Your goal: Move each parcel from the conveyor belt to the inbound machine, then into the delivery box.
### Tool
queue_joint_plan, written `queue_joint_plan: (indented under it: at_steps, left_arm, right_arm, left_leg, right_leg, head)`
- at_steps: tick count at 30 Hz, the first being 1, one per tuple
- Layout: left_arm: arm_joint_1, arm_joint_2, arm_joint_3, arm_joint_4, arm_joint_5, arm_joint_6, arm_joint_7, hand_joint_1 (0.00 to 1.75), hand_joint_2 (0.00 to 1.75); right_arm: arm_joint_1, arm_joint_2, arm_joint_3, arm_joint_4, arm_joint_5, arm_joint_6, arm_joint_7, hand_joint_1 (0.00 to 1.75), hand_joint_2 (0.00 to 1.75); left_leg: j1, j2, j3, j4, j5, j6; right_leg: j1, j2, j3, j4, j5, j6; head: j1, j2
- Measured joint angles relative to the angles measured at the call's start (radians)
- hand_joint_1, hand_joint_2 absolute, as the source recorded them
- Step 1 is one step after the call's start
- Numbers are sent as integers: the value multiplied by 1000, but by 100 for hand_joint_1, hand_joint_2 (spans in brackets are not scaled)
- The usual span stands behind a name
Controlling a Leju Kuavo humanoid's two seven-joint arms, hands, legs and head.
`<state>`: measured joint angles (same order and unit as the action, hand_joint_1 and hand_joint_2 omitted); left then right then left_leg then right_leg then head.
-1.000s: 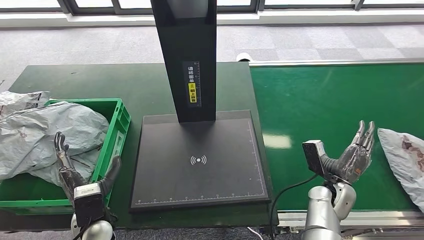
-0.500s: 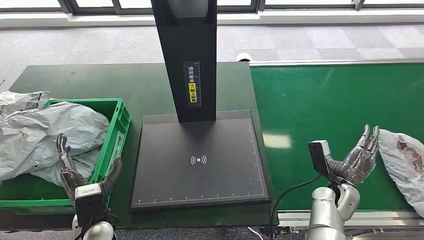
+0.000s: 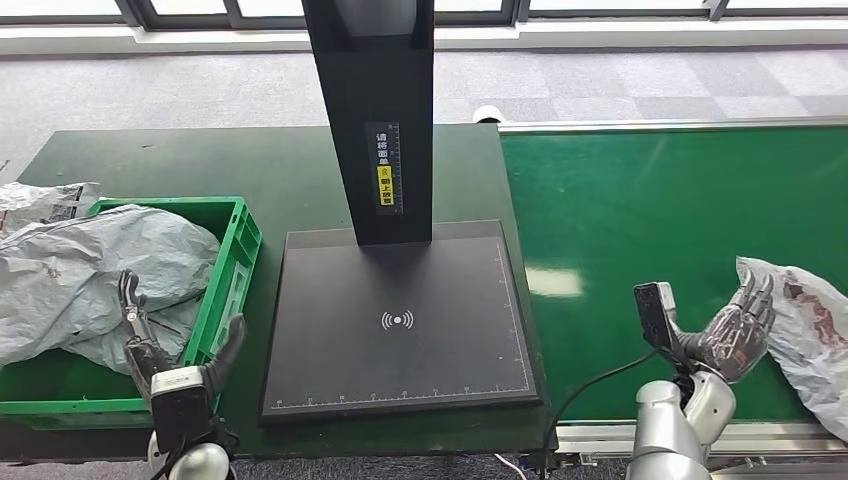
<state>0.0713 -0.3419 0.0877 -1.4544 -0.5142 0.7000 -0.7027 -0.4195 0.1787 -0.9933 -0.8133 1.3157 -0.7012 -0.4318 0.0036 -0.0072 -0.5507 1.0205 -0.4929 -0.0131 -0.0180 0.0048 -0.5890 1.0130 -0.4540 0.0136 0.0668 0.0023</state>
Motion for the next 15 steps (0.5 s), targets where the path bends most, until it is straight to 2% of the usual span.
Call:
queue_joint_plan:
  at_steps: [15]
  left_arm:
    - [-4,0,0,35,8,0,0,0,175]
  right_arm:
    - [-9,-55,0,101,21,0,71,0,175]
  left_leg:
    - [0,0,0,0,0,0]
  right_leg:
    - [0,0,0,0,0,0]
  head:
    - [0,0]
